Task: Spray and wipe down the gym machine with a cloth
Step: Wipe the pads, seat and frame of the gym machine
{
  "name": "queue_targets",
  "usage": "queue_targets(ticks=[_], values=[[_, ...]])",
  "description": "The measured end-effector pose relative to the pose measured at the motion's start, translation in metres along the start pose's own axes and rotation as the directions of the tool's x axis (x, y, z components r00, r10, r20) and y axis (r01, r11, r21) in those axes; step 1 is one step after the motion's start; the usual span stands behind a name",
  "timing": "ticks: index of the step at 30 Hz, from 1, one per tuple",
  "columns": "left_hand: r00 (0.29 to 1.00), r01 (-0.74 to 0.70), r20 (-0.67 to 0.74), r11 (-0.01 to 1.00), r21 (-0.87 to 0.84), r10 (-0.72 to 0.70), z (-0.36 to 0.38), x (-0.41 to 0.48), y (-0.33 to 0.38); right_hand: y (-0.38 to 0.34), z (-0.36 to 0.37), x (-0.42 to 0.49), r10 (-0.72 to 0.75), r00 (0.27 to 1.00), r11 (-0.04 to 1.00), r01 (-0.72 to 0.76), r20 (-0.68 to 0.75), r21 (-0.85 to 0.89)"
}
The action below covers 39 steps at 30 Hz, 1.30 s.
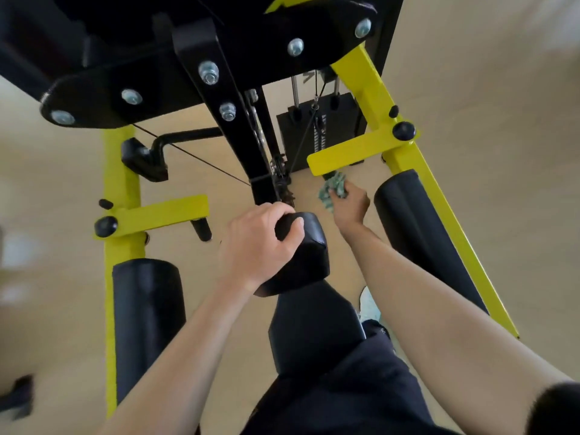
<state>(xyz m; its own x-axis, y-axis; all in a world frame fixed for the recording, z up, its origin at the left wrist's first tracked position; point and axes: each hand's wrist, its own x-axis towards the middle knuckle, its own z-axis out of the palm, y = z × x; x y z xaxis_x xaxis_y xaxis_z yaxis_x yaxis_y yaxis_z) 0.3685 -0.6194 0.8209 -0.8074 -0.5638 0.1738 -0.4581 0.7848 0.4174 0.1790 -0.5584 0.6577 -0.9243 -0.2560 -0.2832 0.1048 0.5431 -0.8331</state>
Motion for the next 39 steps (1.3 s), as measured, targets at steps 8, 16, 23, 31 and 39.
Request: queue_targets(ticks=[8, 16, 23, 31, 39], values=[[0.999, -0.010, -0.043, 1.000, 0.016, 0.011, 0.005, -0.001, -0.001, 0.005, 0.009, 0.013, 0.505, 0.803, 0.575, -0.586, 0.316, 0.571], [0.998, 0.019, -0.055, 1.000, 0.017, -0.019, 0.006, -0.002, -0.002, -0.042, 0.000, -0.013, 0.369, 0.872, 0.498, -0.478, 0.322, 0.724], [0.999, 0.030, -0.042, 0.999, 0.024, -0.029, 0.004, -0.001, 0.003, -0.004, -0.015, 0.021, 0.405, 0.838, 0.447, -0.531, 0.367, 0.720], [0.998, 0.067, 0.011, 0.998, 0.003, -0.067, 0.001, 0.002, 0.006, -0.039, 0.008, 0.019, 0.128, 0.979, 0.797, -0.198, 0.160, 0.571], [0.991, 0.122, 0.051, 0.992, 0.038, -0.123, 0.001, 0.004, 0.008, -0.023, 0.013, 0.041, 0.099, 0.969, 0.944, -0.164, 0.227, 0.288]])
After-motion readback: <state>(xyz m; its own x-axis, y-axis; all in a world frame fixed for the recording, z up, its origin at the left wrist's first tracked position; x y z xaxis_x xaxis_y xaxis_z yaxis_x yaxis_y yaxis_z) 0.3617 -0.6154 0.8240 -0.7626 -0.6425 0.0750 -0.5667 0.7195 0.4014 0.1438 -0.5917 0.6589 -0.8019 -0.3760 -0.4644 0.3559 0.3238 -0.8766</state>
